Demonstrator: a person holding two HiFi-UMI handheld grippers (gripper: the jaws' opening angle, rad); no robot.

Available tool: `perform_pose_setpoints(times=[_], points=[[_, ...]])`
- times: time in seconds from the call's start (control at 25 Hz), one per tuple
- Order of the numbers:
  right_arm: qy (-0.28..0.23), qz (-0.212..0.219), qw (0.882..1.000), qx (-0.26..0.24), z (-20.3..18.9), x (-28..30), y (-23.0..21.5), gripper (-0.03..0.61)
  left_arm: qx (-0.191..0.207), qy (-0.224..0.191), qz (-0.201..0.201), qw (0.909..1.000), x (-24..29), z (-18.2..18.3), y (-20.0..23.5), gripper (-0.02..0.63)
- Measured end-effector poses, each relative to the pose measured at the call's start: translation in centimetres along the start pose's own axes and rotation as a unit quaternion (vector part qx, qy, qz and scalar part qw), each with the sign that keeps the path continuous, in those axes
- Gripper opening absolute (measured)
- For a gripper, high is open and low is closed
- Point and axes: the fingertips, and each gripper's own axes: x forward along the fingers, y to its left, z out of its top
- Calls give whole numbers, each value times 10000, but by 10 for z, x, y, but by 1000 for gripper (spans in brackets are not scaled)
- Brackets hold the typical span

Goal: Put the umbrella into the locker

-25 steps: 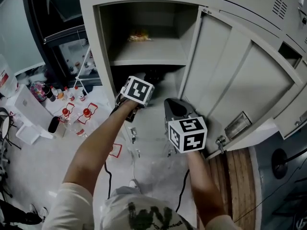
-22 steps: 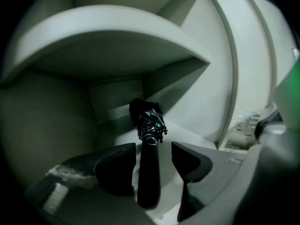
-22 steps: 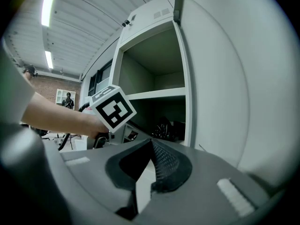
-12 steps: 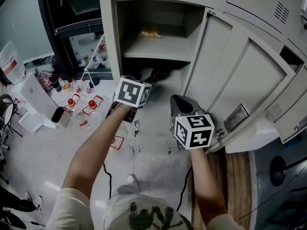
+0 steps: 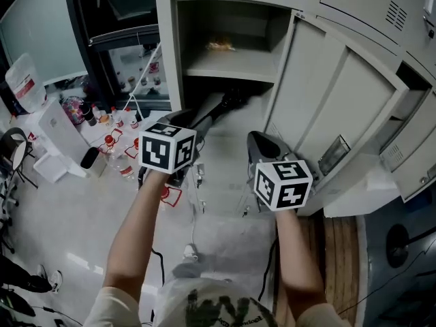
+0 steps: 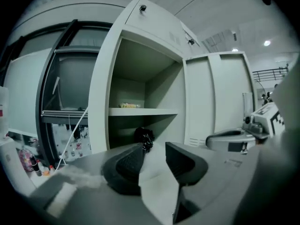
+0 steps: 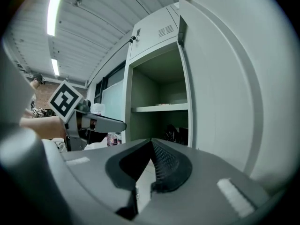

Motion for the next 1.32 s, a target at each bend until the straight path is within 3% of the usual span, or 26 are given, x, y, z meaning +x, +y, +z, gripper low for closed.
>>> perform_pose_setpoints(times=[0.28, 0.44, 0.56, 1.32], points=[[-43, 107, 9999, 14, 2, -19, 16, -5, 22, -401, 77, 9992, -43, -9, -24, 91], [-68, 136, 9999, -73, 1, -29, 23, -5, 202, -470, 235, 9984, -65, -15, -30, 6], [-105, 189, 9998, -38, 0, -37, 26, -5, 375, -453, 311, 9978, -77, -19, -36, 6], [-90, 180, 9998, -86, -6, -57, 29, -3, 208, -321, 257, 9989, -91, -38, -52, 5]])
